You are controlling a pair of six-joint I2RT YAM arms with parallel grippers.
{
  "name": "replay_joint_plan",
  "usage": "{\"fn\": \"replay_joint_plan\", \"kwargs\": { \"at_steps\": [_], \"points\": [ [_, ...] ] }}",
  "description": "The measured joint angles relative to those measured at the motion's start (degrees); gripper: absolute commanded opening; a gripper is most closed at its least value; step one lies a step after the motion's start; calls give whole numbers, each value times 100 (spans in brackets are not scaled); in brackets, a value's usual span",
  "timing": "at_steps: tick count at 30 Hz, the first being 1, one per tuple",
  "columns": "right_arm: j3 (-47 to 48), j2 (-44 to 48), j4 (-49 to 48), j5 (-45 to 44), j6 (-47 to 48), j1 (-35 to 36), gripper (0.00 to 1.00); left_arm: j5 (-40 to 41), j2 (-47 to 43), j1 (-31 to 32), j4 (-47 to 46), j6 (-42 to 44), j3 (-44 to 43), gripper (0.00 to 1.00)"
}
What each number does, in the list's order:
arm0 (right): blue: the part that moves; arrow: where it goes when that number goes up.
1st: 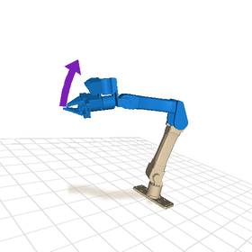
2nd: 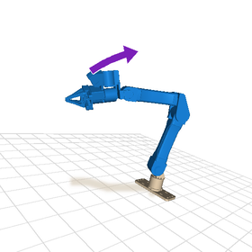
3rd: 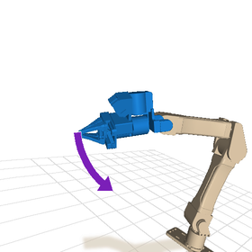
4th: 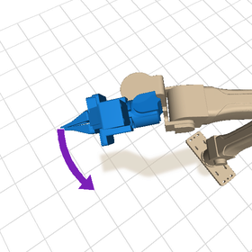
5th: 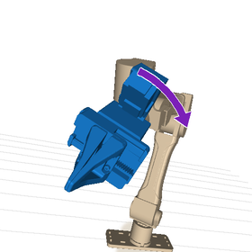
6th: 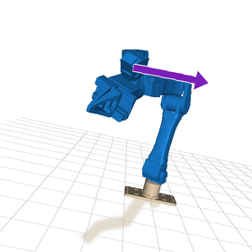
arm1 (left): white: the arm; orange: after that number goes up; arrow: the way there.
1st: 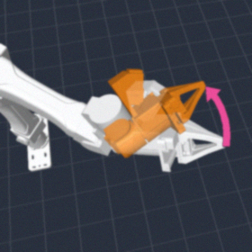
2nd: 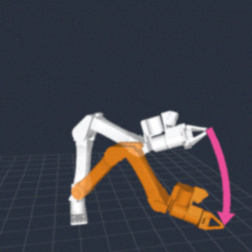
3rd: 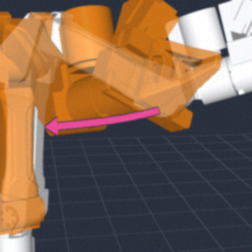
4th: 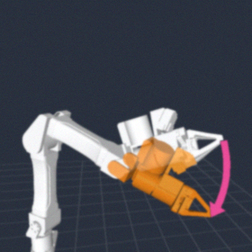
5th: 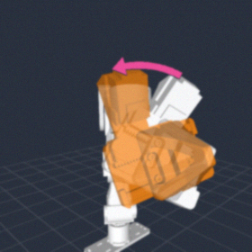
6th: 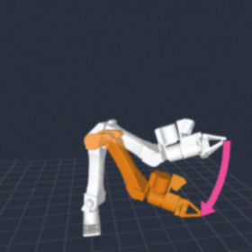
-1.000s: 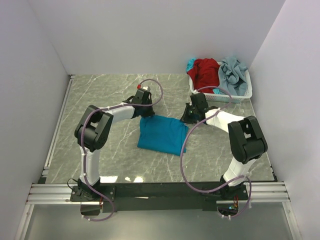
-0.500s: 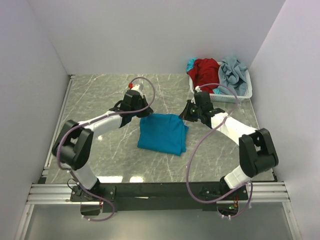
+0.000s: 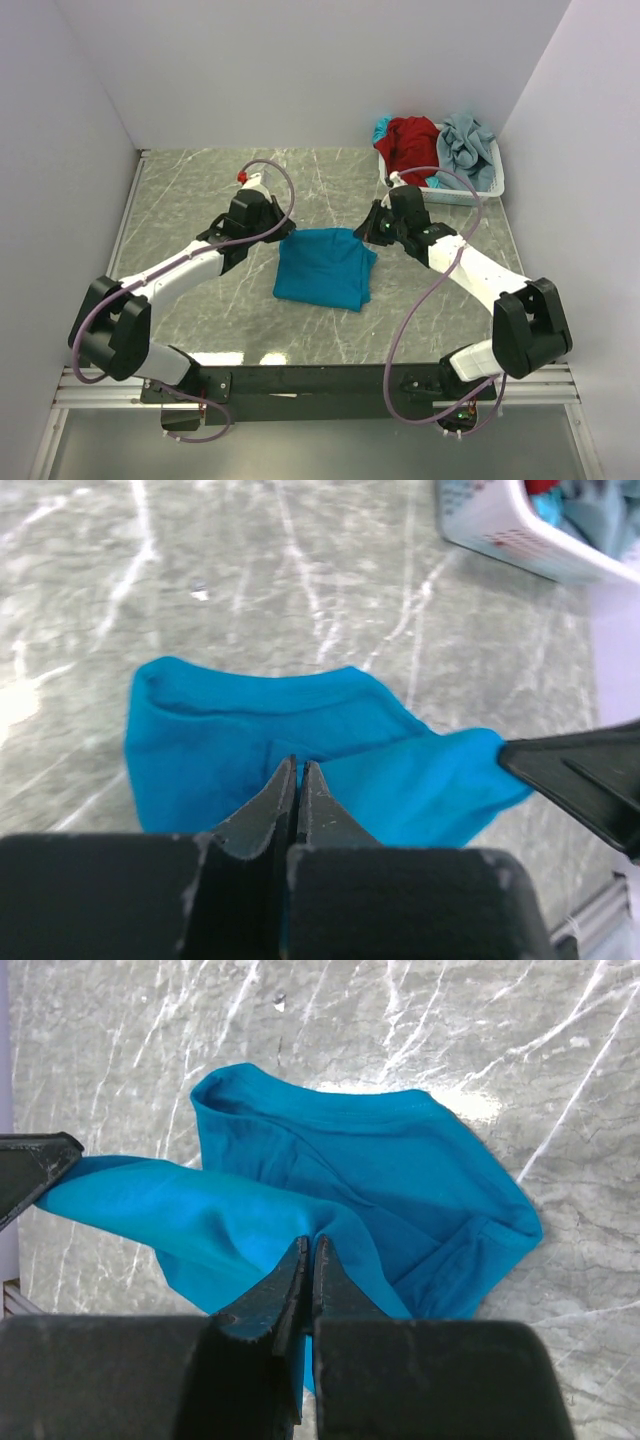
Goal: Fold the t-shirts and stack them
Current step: Fold the tshirt
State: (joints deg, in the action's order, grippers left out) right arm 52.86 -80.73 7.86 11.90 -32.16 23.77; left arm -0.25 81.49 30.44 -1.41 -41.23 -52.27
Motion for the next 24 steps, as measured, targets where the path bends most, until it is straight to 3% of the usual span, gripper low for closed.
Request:
{"fn": "replay_joint_plan", "kwargs": {
  "at_steps": [6,15,18,23,24],
  "points": [
    [116,-334,33,-188,0,0,0,442,374,-4,83,7,-142,0],
    [723,-1541,160,-640,-22,-2,4,796,1423,-114,186,7,-612,0],
    [929,-1849,243,-758,-50,-2,14,925,1709,-129,275,7,-855,9],
    [1141,-2065,391,-946,-105,-2,69,1016,1897,-142,472,15,-1056,39],
    [1156,-2065,402,-962,-72,-2,76,1003,1897,-153,533,28,-1093,54]
  ]
}}
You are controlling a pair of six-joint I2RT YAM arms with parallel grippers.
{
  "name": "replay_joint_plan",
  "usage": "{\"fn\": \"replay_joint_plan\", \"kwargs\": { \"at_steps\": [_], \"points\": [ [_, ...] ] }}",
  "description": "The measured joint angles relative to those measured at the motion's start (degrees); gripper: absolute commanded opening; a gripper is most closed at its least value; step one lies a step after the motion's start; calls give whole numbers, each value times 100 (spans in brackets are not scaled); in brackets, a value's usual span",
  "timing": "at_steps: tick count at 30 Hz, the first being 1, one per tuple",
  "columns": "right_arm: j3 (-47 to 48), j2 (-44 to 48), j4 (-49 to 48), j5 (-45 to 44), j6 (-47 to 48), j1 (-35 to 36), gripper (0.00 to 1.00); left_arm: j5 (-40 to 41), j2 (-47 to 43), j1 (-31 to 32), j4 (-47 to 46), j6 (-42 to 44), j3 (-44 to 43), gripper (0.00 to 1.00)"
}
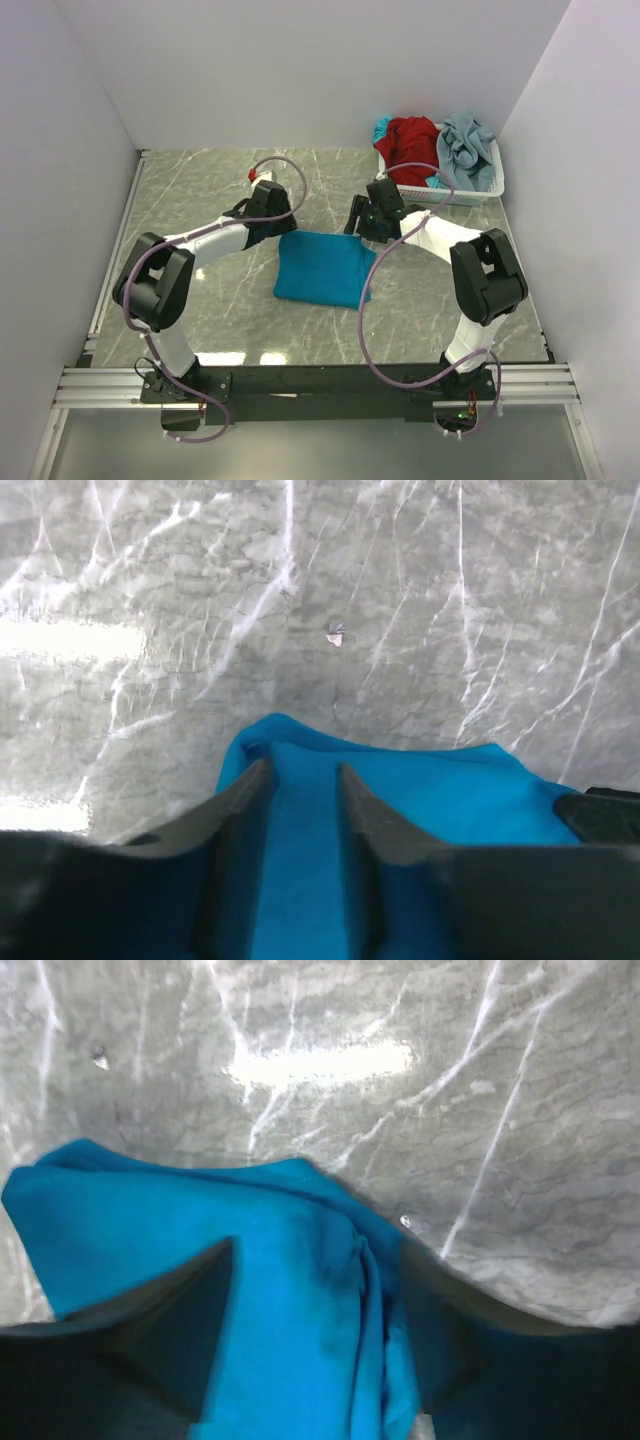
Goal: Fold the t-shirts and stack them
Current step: Fold the tshirt, then neatly place the folded tshirt to the corner
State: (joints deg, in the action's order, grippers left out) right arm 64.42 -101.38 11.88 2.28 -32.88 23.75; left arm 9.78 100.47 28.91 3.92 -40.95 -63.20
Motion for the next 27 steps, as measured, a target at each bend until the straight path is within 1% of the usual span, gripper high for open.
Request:
{"fn": "replay_joint_plan", "kwargs": {
  "at_steps": [1,2,3,4,5,9,14,18,23,26,27],
  "points": [
    [9,0,7,-2,17,0,82,-61,0,-13,57,44,-46,69],
    [17,2,0,-11,28,0,84,-149,-11,-24,81,68,-72,71],
    [17,7,-4,-15,37,0,84,-249,-50,-37,98,81,-79,88],
    [17,22,2,-17,42,0,86,-286,-111,-48,129,116,-76,90],
    [17,46,13,-22,46,0,86,-339,-192,-59,168,120,-72,99],
    [-96,479,2,-68,76,0,87,-391,-831,-63,282,133,-9,99],
    [-758,1744,-175,-192,74,0,89,-501,-1893,-66,258,125,321,99],
    [-1427,2872,-240,-313,79,0,89,-597,-2892,-63,116,59,1058,99],
    [-2223,4155,-267,-455,76,0,91,-455,-4046,-63,125,-197,1895,99],
    [-2680,4889,-260,-479,72,0,92,-396,-4636,-63,-20,-409,2457,99],
    [-2833,5125,-260,-474,68,0,94,-400,-4795,-63,-103,-481,2651,100]
  ]
}}
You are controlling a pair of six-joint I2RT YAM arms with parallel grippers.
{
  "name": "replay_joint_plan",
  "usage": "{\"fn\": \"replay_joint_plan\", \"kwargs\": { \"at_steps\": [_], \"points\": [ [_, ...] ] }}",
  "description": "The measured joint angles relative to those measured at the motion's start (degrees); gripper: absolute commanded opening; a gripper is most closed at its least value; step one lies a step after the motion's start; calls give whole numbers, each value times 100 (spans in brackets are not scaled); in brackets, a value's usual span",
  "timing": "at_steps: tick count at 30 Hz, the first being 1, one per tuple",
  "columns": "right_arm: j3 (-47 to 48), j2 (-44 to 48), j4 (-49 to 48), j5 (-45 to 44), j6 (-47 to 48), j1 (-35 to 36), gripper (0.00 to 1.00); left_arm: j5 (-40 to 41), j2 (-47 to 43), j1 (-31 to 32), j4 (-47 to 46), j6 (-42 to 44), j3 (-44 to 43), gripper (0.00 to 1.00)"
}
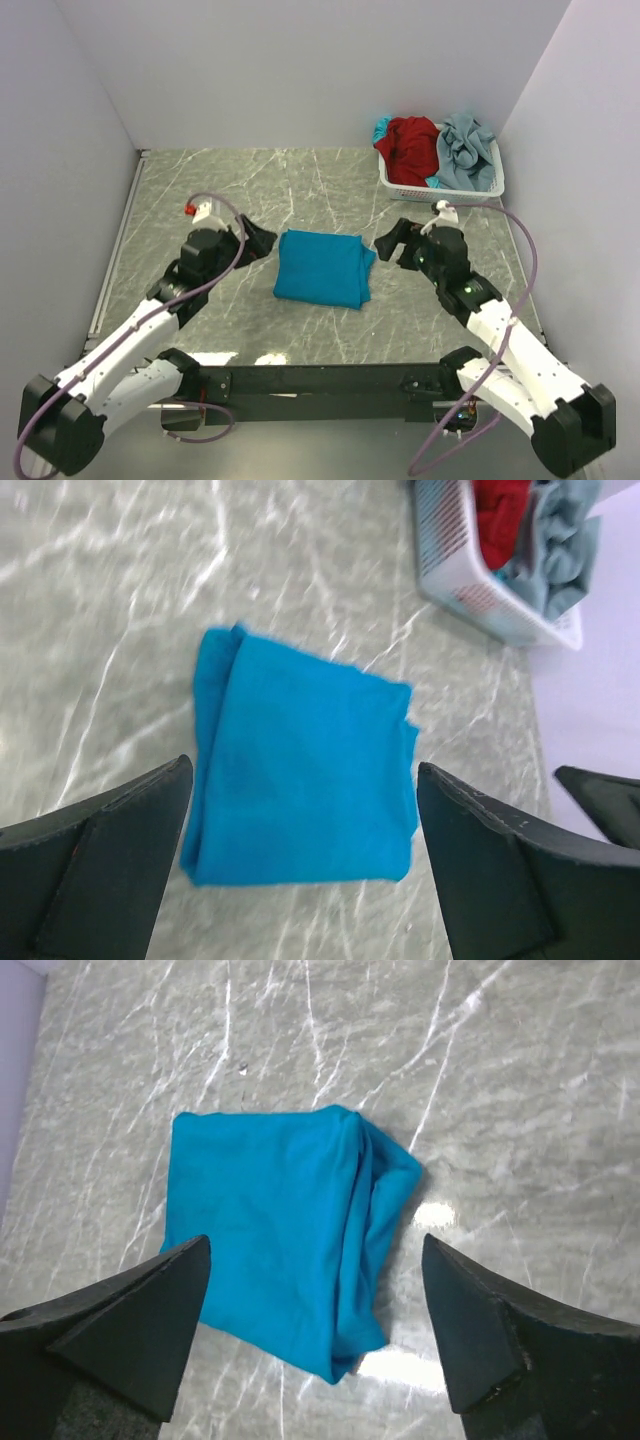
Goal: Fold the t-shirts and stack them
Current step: Neatly place the folded tshirt to the corner
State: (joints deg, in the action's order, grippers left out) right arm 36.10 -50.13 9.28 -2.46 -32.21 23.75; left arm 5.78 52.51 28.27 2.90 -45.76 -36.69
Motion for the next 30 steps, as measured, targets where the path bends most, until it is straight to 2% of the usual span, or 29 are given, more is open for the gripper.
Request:
{"fn": "replay_joint_plan", "kwargs": {
  "at_steps": [4,9,14,18,23,25,30],
  "points": [
    [-442,391,-13,31,-87,0,98,-7,-367,7,-111,-197,713,99],
    [-802,221,-79,216,-166,0,98,-15,-188,7,-136,-210,872,100],
    [-780,-750,-474,649,-162,68,98,-52,-17,7,-339,-328,1027,99],
    [-404,-1971,-531,649,-164,463,95,-31,-17,4,-393,-422,1191,99],
    [374,-3067,-380,236,-262,1034,88,59,-42,4,-382,-481,1207,99],
    [632,-3427,-319,31,-315,1178,81,59,-68,4,-391,-494,1215,100],
    [1073,-4050,243,-612,-542,1388,78,59,-68,4,-398,-496,1215,99]
  ]
}}
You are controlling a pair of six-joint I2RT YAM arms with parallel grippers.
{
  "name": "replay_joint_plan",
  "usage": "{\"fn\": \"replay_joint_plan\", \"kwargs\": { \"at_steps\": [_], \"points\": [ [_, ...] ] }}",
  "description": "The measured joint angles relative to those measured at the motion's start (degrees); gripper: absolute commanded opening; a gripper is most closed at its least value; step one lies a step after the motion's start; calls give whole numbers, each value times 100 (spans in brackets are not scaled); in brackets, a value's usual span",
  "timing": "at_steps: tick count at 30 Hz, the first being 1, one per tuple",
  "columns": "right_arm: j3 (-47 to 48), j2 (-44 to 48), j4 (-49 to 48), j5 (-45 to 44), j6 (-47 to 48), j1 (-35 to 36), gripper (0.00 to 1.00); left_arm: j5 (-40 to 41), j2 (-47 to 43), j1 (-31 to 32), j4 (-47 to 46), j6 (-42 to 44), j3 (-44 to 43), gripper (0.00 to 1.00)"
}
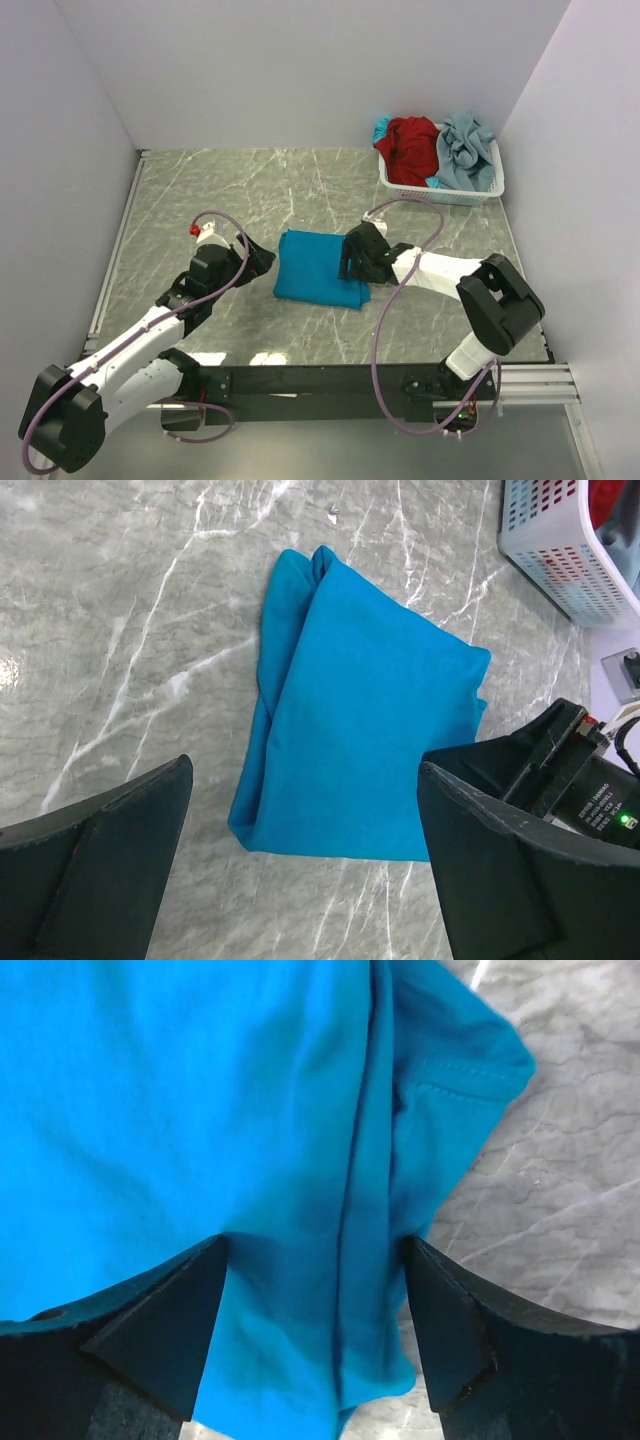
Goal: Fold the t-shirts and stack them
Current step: Neatly place the folded tshirt to the corner
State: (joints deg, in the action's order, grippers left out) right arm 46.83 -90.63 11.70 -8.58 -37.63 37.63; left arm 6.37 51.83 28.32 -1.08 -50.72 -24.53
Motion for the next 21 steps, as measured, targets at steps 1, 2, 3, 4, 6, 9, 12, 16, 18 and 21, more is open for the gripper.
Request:
{"fn": "replay_joint_plan", "kwargs": {
  "at_steps": [1,2,3,4,6,9,12,16,18,21],
  "points": [
    [70,-44,83,-125,-48,37,77,0,4,0,2,4,0,99],
    [122,-72,168,-249,-92,79,75,0,11,0,0,11,0,99],
    [142,-90,234,-330,-127,111,73,-2,17,0,0,20,0,99],
    [149,-111,306,-404,-162,129,71,-2,20,0,2,22,0,99],
    [162,-144,363,-498,-197,153,60,-2,20,0,0,26,0,100],
    [170,-170,420,-581,-271,164,42,7,17,0,0,35,0,100],
    [203,-186,470,-643,-286,155,19,74,-13,0,13,46,0,99],
    [236,-160,610,-758,13,-57,11,188,-214,0,46,50,0,99],
    [234,-103,688,-612,264,-350,9,258,-350,0,46,59,11,99],
    [236,-22,839,-310,748,-986,9,328,-483,0,46,111,26,100]
  ]
}}
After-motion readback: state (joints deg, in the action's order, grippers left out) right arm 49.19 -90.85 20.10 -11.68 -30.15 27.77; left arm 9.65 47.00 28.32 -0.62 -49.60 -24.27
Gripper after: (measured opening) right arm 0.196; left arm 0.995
